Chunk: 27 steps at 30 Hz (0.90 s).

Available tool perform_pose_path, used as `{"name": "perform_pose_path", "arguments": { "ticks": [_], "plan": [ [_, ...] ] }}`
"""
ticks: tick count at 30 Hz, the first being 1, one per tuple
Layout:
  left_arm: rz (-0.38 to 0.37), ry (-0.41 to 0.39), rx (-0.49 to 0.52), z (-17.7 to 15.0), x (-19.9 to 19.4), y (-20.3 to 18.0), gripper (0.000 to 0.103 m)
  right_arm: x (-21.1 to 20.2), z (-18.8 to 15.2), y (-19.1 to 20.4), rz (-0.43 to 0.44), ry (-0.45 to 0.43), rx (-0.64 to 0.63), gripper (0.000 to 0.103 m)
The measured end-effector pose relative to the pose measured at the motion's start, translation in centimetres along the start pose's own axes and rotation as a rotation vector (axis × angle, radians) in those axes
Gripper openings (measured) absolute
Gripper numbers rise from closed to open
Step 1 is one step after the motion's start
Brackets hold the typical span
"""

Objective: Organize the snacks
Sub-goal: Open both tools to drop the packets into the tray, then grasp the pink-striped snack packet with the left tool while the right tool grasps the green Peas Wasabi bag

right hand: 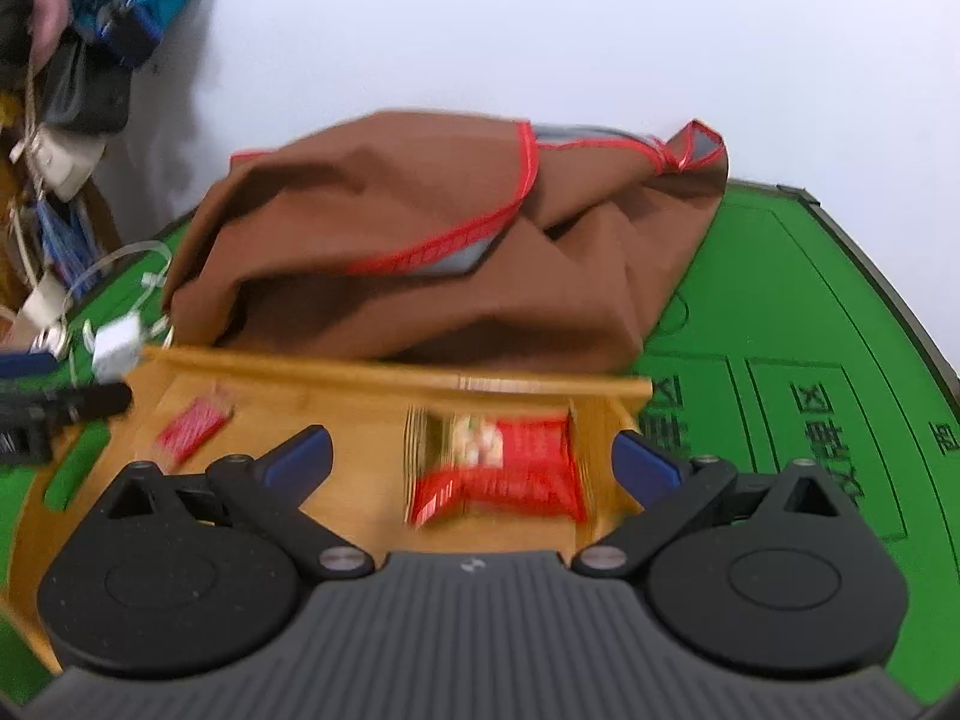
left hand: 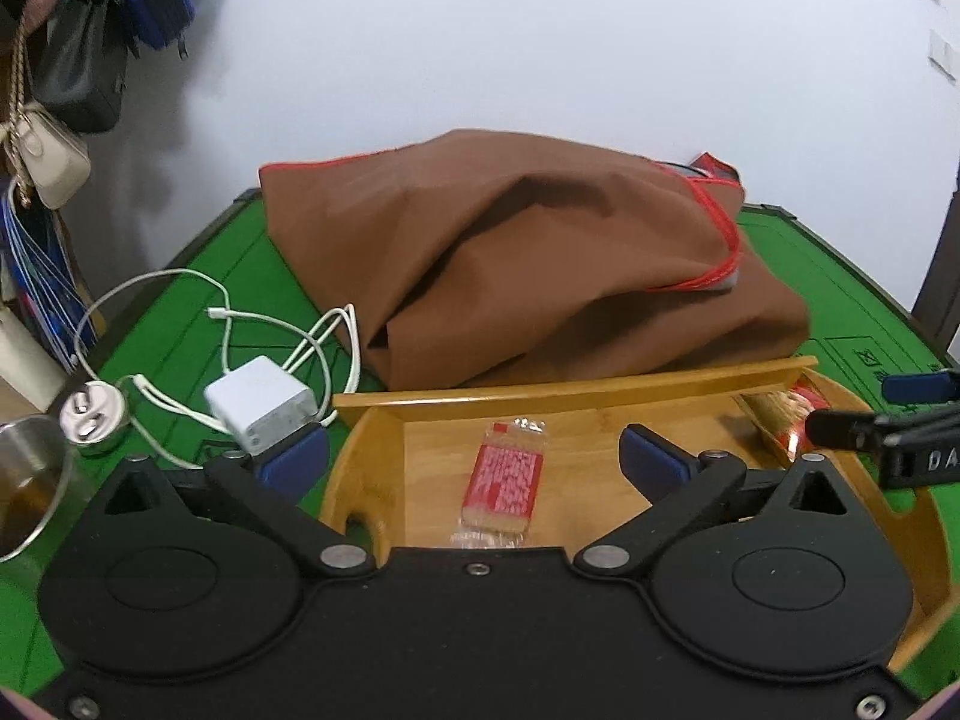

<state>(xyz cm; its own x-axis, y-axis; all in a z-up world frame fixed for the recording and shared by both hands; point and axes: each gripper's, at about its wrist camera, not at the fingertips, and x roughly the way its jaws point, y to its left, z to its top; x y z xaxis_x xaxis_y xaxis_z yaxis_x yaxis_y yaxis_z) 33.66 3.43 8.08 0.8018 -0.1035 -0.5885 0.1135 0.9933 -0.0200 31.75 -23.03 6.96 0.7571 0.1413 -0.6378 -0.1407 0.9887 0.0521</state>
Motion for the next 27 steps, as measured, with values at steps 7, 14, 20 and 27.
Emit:
{"name": "perform_pose_path", "arguments": {
  "ticks": [7, 14, 20, 27],
  "plan": [
    [-0.026, -0.004, 0.040, -2.1, -4.8, -1.3, 0.103, -4.7, -2.1, -0.5, 0.078, -0.024, 0.054, 0.103],
    [-0.066, -0.008, 0.056, -4.8, -8.4, -2.7, 0.103, -8.5, -4.3, 0.1, 0.074, -0.036, 0.015, 0.103],
    [-0.047, 0.003, 0.075, -7.0, -10.3, -3.1, 0.103, -10.1, -6.8, 0.3, 0.099, -0.009, 0.015, 0.103],
    [-0.104, -0.002, 0.048, -9.7, -13.0, -1.6, 0.103, -11.5, -10.3, -0.7, 0.070, 0.005, 0.028, 0.103]
  ]
}}
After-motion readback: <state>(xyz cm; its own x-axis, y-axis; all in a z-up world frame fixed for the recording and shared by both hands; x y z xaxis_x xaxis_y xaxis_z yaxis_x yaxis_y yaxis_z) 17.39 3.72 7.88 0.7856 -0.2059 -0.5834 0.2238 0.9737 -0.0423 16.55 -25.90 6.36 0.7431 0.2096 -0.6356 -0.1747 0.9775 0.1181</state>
